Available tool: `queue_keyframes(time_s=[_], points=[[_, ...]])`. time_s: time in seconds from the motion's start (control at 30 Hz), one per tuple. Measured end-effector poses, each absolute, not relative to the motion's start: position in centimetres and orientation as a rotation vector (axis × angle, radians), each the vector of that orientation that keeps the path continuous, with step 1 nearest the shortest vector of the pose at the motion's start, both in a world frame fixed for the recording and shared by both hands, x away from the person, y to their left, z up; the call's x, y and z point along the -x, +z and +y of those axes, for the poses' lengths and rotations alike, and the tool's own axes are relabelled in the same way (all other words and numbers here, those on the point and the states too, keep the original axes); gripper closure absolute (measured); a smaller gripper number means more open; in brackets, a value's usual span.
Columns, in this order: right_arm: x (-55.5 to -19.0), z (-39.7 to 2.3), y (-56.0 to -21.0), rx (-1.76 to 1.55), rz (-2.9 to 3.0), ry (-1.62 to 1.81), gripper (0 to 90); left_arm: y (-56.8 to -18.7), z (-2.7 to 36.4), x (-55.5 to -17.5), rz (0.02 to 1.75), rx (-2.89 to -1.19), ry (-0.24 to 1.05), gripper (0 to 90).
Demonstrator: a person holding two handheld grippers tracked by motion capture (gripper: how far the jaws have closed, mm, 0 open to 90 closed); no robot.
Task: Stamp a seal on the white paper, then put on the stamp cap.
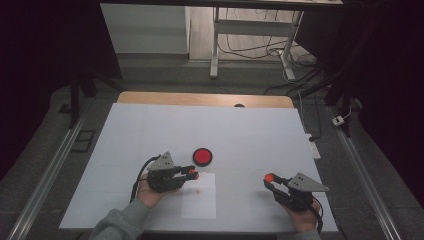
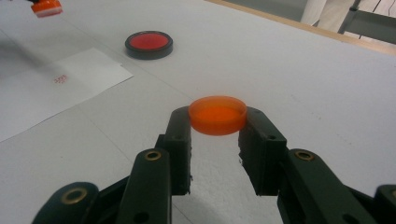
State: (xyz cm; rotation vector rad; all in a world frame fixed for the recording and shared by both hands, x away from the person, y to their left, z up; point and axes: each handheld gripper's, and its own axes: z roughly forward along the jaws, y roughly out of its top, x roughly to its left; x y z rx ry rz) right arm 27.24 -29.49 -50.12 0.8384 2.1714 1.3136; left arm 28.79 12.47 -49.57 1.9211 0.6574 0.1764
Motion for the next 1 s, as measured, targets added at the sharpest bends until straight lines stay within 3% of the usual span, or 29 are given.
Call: queue_keyframes(time_s=[1.0], points=[[-27.4, -28.8, -50.2, -0.829, 2.187, 1.344, 64.3, -48.0, 13.5, -29.0, 0.658, -1.883, 0.151, 71.9]])
